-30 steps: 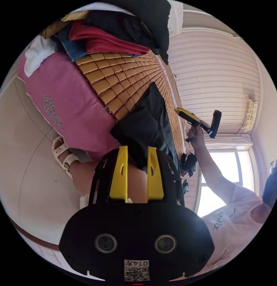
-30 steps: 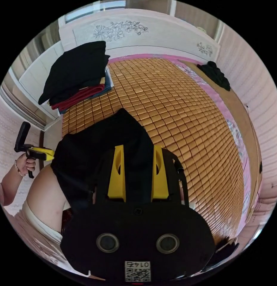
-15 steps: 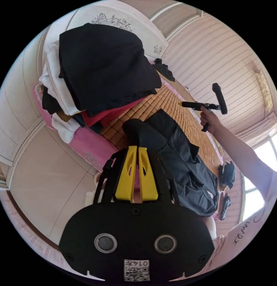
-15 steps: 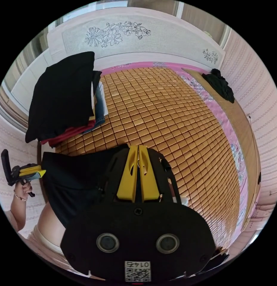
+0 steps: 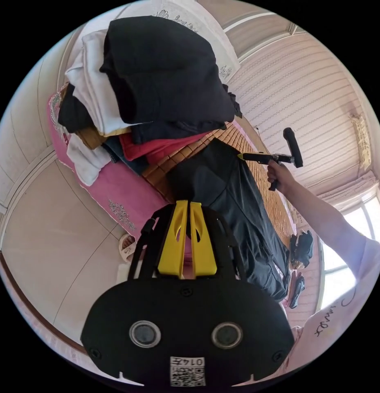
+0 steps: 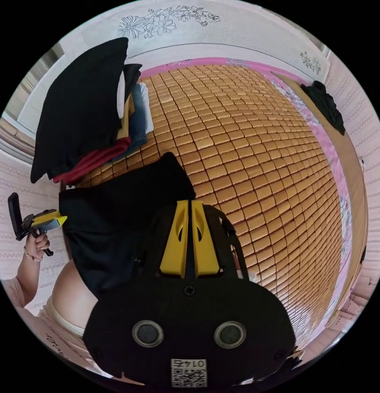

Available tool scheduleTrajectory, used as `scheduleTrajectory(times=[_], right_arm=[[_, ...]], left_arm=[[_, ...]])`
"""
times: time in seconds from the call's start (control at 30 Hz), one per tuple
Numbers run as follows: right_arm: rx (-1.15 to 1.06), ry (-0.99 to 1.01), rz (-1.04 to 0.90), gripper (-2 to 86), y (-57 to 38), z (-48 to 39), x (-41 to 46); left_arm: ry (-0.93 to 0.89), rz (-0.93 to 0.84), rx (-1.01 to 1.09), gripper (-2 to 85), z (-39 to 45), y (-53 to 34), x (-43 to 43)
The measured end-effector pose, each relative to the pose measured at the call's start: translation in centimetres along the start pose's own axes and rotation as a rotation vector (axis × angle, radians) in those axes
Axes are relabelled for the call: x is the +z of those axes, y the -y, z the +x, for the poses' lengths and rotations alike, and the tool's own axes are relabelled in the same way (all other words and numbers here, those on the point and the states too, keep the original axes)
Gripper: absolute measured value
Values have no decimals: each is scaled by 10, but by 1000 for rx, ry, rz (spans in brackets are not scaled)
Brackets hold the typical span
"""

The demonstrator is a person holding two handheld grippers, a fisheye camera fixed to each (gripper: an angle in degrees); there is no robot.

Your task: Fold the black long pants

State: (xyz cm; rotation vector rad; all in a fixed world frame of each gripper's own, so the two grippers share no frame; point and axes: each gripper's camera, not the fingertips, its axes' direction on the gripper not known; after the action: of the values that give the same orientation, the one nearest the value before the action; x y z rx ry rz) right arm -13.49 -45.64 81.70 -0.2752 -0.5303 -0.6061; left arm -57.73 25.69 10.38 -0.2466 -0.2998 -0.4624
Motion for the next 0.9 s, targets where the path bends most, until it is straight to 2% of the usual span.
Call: scheduleTrajectory(times=[0.13, 0.2, 0.33, 0.43, 0.6, 0.7, 0.8, 0.9], right_arm=[[-18, -114, 16, 2, 2, -6, -19], [-38, -216, 101, 0, -41, -10, -44], [16, -205, 152, 41, -165, 6, -87], [283, -117, 114, 57, -311, 43, -116], [949, -284, -30, 75, -585, 69, -166], [1185, -295, -8, 90, -682, 57, -193], [1241, -337, 26, 98, -722, 53, -212], [1221, -382, 68, 99, -735, 66, -227]], left_arm=[[58, 13, -53, 1, 8, -2, 8], [143, 48, -20, 7, 19, -12, 2], [214, 66, 57, 14, 44, -35, -6], [188, 30, 176, 20, 84, -55, 5], [19, -117, 540, 45, 204, -83, 73], [-53, -197, 728, 56, 280, -97, 128], [-196, -332, 912, 60, 357, -115, 187], [-232, -400, 1049, 66, 422, -140, 240]])
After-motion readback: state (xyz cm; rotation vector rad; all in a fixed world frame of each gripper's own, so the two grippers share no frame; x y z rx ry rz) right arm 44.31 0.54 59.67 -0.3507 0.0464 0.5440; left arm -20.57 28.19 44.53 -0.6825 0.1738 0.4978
